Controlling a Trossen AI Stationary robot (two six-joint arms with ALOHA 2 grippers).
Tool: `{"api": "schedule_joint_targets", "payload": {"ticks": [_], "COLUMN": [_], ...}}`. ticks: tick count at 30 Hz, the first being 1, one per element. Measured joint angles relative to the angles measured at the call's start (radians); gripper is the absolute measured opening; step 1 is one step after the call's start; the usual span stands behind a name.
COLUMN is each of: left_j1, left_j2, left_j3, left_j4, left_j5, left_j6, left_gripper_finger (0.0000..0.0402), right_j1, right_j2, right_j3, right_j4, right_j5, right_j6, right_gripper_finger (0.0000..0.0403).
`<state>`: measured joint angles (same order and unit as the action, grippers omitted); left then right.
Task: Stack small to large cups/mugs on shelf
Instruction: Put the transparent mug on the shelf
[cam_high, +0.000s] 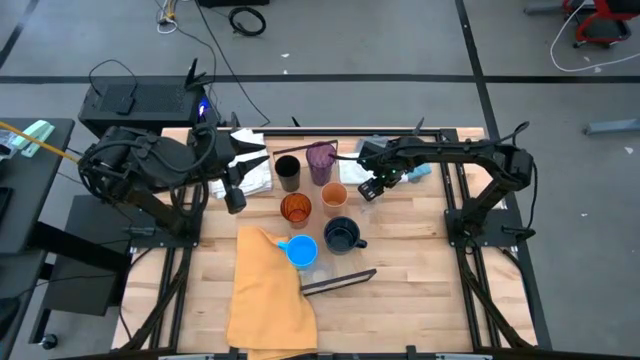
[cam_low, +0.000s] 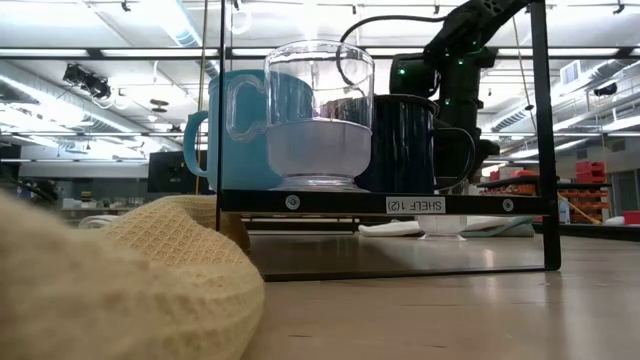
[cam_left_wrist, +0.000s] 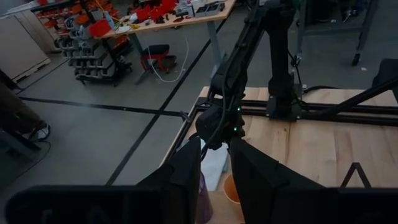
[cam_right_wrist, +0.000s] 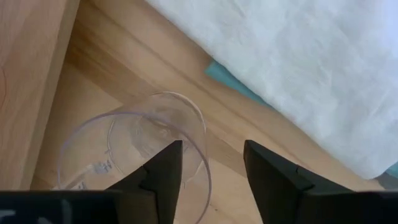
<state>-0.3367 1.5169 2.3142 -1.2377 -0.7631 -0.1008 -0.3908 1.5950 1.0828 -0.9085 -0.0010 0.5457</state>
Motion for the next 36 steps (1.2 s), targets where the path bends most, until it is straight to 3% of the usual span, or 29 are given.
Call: {"api": "schedule_joint_targets", "payload": {"ticks": [4,13,20,30,36], "left_j1": [0.0,0.0,0.0,0.0,0.009], "left_j2": [0.0,0.0,0.0,0.0,0.0], "left_j3": [0.0,0.0,0.0,0.0,0.0], "left_j4": [0.0,-0.003,-0.007,-0.01,-0.005], "left_j5": [0.0,0.0,0.0,-0.001,-0.003], "left_j6": [0.008,0.02,0.02,0.033,0.033], "left_gripper_finger": [0.0097,0.0094,0.0098,0.0092,0.0093], "right_j1": [-0.002,-0.002,-0.014,-0.029,0.14], "right_j2": [0.001,0.002,-0.015,-0.202,-0.336], "right_j3": [0.0,0.0,0.0,0.07,0.201], "right_j4": [0.0,0.002,-0.016,-0.19,-0.344], "right_j5": [0.0,-0.001,-0.014,-0.029,-0.029], "right_j6": [0.0,0.0,0.001,0.036,0.183], "right_gripper_finger": [0.0141,0.0013,0.0014,0.0011,0.0008]}}
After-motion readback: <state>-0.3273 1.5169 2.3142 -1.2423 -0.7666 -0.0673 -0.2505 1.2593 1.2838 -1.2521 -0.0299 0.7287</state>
